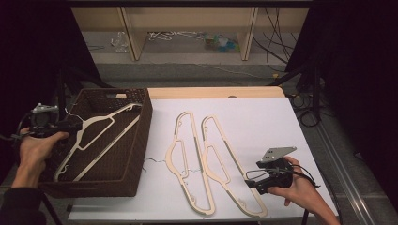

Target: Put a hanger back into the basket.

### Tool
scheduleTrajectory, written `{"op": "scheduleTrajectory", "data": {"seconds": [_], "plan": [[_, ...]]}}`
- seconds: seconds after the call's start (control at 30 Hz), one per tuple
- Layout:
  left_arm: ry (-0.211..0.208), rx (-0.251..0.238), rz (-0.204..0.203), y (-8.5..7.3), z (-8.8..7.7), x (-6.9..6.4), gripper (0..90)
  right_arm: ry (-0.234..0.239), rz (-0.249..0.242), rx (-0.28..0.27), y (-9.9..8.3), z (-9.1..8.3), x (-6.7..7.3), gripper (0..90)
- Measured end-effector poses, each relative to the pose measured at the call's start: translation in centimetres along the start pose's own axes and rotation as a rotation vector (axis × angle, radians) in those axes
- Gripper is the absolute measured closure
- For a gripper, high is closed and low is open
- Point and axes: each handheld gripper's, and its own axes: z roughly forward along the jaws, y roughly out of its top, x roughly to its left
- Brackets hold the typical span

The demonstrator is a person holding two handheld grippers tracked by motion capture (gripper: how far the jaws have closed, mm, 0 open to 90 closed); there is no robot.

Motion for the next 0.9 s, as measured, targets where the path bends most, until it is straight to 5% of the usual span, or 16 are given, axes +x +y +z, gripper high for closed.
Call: {"op": "scheduleTrajectory", "data": {"seconds": [0.03, 0.13, 0.2, 0.23, 0.27, 0.3, 0.33, 0.37, 0.43, 0.53, 0.6, 0.67, 0.77, 0.9], "plan": [[-0.019, -0.047, 0.006, 0.3, -1.5, -1.2, 37.8, -0.003, -0.011, -0.002, 0.0, 0.2, 0.1, 19.8], [-0.058, -0.101, 0.015, 0.3, -3.1, -2.7, 37.1, -0.001, 0.001, 0.001, 0.1, 0.3, 0.4, 19.8], [-0.137, -0.151, 0.027, 0.0, -5.4, -5.3, 34.2, -0.004, -0.023, -0.002, 0.2, 0.7, 0.8, 20.3], [-0.137, -0.151, 0.027, 0.0, -5.4, -5.3, 33.7, -0.004, -0.023, -0.002, 0.2, 0.7, 0.8, 20.3], [-0.219, -0.171, 0.035, -0.5, -6.4, -7.0, 33.6, -0.006, -0.020, -0.005, 0.3, 1.1, 1.2, 20.3], [-0.219, -0.171, 0.035, -0.5, -6.4, -7.0, 32.7, -0.006, -0.020, -0.005, 0.3, 1.1, 1.2, 20.3], [-0.274, -0.187, 0.048, -1.2, -7.3, -8.6, 32.1, 0.001, -0.028, 0.006, 0.5, 1.5, 1.7, 20.4], [-0.274, -0.187, 0.048, -1.2, -7.3, -8.6, 31.9, 0.001, -0.028, 0.006, 0.5, 1.5, 1.7, 20.4], [-0.318, -0.203, 0.062, -2.2, -8.5, -11.1, 30.8, -0.007, -0.028, -0.002, 0.8, 2.1, 2.5, 20.9], [-0.341, -0.223, 0.102, -2.8, -9.1, -12.3, 29.6, -0.022, -0.046, -0.016, 1.4, 2.7, 3.5, 22.0], [-0.376, -0.228, 0.114, -4.1, -9.6, -15.1, 29.5, -0.012, -0.040, -0.002, 2.0, 3.2, 4.6, 23.4], [-0.389, -0.225, 0.130, -4.5, -9.6, -16.0, 29.2, -0.015, -0.058, -0.008, 2.4, 3.6, 5.1, 24.5], [-0.434, -0.193, 0.186, -6.5, -8.9, -19.0, 28.6, 0.022, -0.047, 0.040, 4.1, 5.4, 7.7, 26.7], [-0.481, -0.157, 0.201, -8.1, -7.9, -20.8, 27.4, 0.033, -0.066, 0.096, 5.1, 7.2, 8.8, 29.0]]}}
